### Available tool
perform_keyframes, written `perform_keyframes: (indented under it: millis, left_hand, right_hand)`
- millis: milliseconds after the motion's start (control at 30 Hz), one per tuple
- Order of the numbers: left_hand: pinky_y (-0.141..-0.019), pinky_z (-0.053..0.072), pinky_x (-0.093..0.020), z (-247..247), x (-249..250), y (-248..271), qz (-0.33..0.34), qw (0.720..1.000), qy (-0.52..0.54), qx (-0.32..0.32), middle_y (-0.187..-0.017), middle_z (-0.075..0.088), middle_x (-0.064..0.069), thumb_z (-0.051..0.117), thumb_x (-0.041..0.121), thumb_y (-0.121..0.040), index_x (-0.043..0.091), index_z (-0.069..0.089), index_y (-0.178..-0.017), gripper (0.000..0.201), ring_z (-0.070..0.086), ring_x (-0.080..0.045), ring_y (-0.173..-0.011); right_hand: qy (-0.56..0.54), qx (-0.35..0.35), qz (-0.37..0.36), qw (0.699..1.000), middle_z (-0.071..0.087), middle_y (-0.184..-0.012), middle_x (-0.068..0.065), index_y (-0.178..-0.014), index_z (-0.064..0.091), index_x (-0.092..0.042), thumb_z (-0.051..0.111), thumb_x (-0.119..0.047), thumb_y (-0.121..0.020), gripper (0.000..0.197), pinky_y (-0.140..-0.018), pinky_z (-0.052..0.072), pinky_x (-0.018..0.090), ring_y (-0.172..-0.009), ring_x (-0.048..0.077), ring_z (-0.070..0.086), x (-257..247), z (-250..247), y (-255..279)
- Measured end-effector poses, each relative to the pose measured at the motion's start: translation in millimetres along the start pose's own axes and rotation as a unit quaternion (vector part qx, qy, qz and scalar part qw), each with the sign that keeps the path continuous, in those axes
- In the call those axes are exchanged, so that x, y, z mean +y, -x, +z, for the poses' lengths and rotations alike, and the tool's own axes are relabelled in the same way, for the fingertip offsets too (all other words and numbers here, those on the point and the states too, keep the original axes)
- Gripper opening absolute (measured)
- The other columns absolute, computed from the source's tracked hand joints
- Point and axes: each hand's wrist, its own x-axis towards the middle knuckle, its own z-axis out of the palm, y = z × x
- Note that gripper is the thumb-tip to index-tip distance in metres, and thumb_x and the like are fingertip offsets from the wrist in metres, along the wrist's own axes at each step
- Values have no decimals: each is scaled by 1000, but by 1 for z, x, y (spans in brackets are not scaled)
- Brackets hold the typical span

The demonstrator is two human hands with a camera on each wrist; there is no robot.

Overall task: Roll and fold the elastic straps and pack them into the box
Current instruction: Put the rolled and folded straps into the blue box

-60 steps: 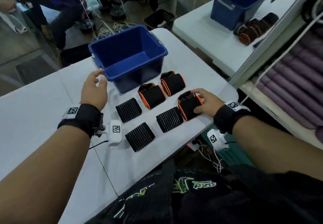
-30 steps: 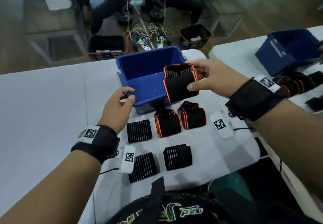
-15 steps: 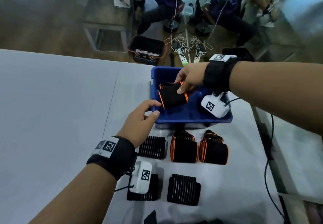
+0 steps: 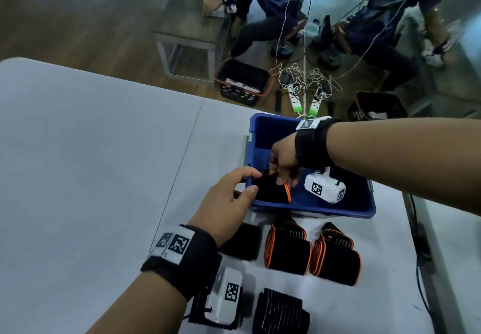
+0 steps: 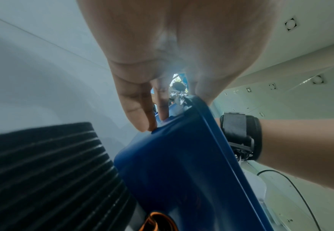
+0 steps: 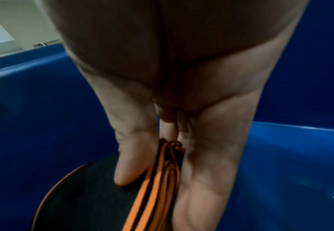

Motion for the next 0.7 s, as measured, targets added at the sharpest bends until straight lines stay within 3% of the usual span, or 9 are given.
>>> perform_keyframes:
  millis: [100, 200, 300, 367, 500, 633, 700]
  left_hand:
    - [-83, 57, -43, 0, -1, 2, -3, 1000, 5, 6, -109, 62, 24, 55, 24, -99, 44, 61, -113, 25, 65, -27, -84]
    - [-82, 57, -46, -1, 1, 4, 1, 1000, 7, 6, -109, 63, 20, 55, 25, -100, 44, 61, -113, 24, 66, -29, -83]
    - [-82, 57, -46, -2, 2, 3, -3, 1000, 10, 9, -108, 64, 17, 56, 24, -99, 43, 62, -112, 23, 67, -25, -84]
    - [-83, 57, -46, -3, 2, 3, -8, 1000, 11, 10, -107, 65, 17, 56, 24, -100, 43, 62, -112, 23, 67, -24, -85]
    - [-81, 57, -49, -1, 4, 5, -9, 1000, 13, 12, -103, 65, 13, 56, 24, -100, 43, 62, -112, 23, 64, -35, -86]
    - [-81, 57, -51, -1, 5, 5, -5, 1000, 5, 7, -107, 67, 0, 55, 24, -100, 45, 61, -116, 27, 63, -40, -87]
    - [-82, 57, -45, -1, 4, 5, -7, 1000, 3, 10, -110, 65, 12, 54, 24, -101, 46, 59, -124, 32, 65, -32, -86]
  right_hand:
    - [49, 2, 7, 999, 71, -88, 20, -117, 64, 5, 77, 1, -80, 39, -70, 63, 39, -71, 26, 73, -7, 1, 3]
    - [167, 31, 6, 985, 75, -96, 16, -104, 70, -8, 89, -18, -71, 39, -74, 63, 40, -84, 27, 74, -20, 4, 4]
    - [248, 49, 1, 968, 77, -89, 8, -95, 70, -12, 83, -27, -78, 25, -61, 59, 23, -66, 14, 71, -30, 11, 3]
    - [231, 88, 0, 969, 74, -84, 5, -86, 68, -15, 77, -19, -83, 10, -52, 54, 22, -61, 12, 66, -32, 12, 4]
    - [253, 42, 6, 967, 77, -92, 9, -101, 72, -6, 85, -19, -74, 32, -52, 53, 20, -62, 12, 70, -33, 11, 7]
    - [278, 74, 11, 958, 78, -88, 6, -100, 75, -8, 84, -32, -75, 36, -45, 50, 14, -64, 12, 70, -34, 14, 13]
    - [306, 92, 5, 947, 76, -76, 1, -90, 74, -11, 80, -40, -78, 31, -46, 50, 17, -63, 15, 69, -34, 16, 17]
